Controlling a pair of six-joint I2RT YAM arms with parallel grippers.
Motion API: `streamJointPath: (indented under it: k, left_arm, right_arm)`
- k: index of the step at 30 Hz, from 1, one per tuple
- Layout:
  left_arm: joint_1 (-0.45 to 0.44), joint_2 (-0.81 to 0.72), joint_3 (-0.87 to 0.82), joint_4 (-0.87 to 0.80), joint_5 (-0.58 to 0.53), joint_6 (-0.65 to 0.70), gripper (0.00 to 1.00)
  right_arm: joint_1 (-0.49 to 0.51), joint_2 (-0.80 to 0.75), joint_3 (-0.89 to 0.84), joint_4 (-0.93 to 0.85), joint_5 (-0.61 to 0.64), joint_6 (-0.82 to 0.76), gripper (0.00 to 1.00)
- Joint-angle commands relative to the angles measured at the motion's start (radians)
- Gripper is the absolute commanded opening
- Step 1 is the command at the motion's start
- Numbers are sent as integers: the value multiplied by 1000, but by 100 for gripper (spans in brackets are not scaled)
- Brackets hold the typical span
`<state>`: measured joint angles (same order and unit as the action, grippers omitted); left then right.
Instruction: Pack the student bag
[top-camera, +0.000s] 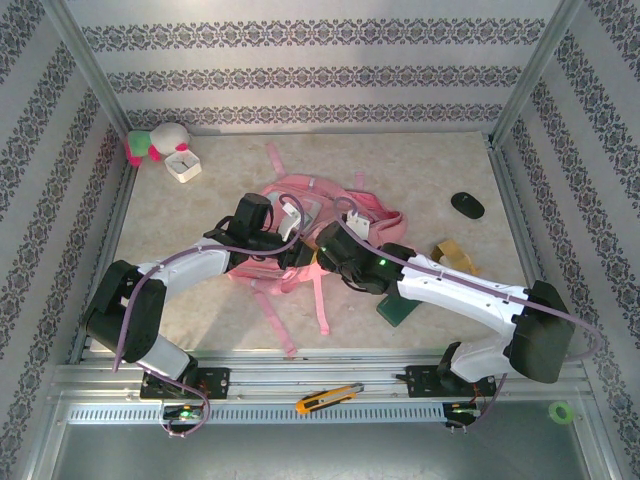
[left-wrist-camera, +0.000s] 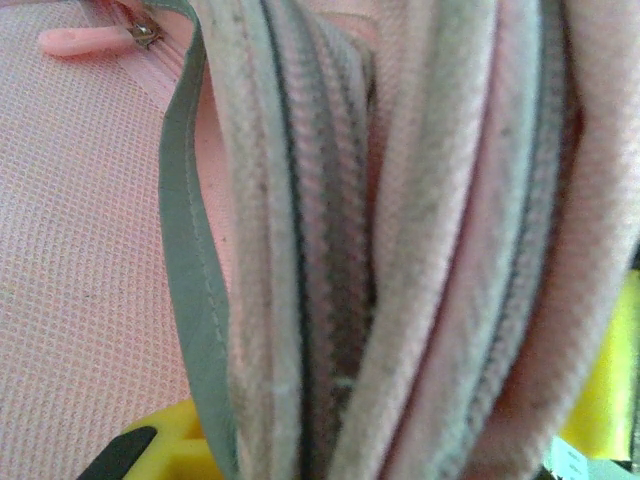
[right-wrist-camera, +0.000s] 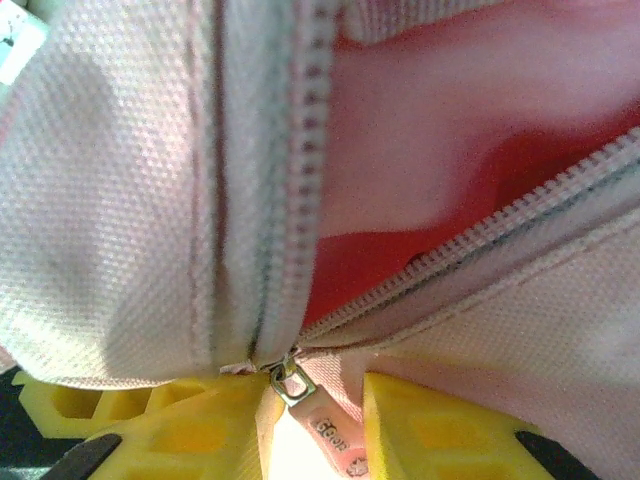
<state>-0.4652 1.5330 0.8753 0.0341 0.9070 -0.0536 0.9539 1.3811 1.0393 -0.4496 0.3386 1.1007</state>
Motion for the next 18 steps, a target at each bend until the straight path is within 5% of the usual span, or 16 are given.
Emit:
streamJointPath:
  k: [1, 18]
  left_arm:
    - [0, -28, 31, 1, 82, -23, 0]
    - [11, -47, 34, -22, 72, -11, 0]
  right_arm:
    - [-1, 15, -38, -54, 2, -7, 27]
    - [8, 41, 18, -278, 36, -78, 31]
